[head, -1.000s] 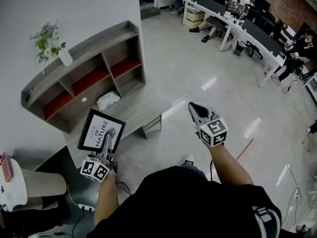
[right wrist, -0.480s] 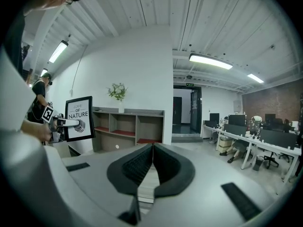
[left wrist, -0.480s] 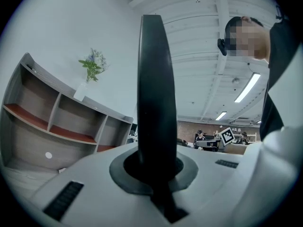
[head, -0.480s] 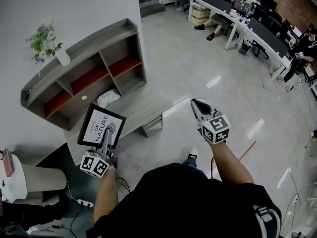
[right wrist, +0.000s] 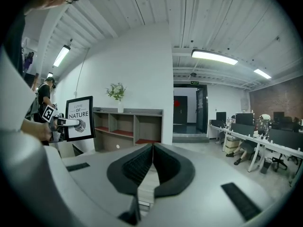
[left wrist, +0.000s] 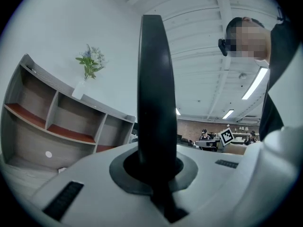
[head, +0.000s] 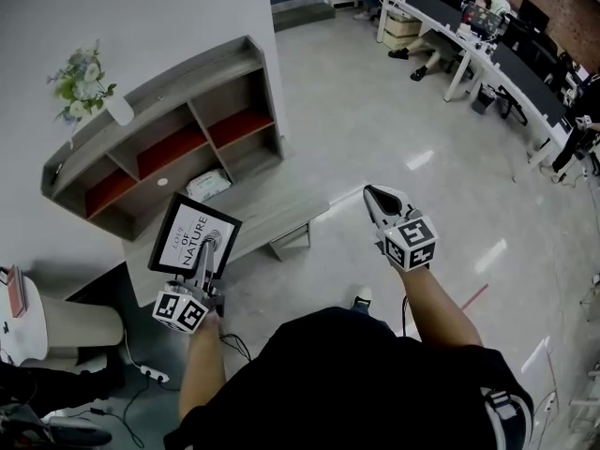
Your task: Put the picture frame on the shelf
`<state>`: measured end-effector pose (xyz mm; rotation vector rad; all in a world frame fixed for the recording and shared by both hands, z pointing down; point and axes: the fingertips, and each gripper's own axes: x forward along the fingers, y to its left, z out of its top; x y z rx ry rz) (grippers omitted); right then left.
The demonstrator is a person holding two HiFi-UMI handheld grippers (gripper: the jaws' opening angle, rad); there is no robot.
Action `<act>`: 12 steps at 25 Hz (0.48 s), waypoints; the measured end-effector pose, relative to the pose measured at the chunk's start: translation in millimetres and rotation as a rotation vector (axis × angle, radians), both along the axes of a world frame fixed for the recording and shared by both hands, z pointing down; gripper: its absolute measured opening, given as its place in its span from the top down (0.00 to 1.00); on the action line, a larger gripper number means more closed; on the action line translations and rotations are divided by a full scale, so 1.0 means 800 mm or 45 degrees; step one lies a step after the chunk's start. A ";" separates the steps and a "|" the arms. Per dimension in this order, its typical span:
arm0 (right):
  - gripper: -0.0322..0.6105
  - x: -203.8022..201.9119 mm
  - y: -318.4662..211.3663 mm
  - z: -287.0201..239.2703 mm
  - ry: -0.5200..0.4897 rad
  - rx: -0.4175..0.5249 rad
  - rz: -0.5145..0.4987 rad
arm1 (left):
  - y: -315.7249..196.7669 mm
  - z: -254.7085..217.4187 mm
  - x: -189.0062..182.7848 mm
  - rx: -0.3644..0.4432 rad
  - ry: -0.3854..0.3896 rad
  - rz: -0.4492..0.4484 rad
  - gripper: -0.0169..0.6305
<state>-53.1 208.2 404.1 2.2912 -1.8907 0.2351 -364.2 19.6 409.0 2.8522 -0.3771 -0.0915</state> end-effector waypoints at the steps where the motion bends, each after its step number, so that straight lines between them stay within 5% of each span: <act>1: 0.93 0.006 -0.003 0.001 -0.003 0.001 -0.007 | -0.001 0.000 0.005 -0.002 -0.001 -0.007 0.93; 12: 0.93 0.079 -0.026 0.012 -0.007 -0.020 -0.069 | -0.008 0.003 0.064 0.014 -0.042 -0.080 0.93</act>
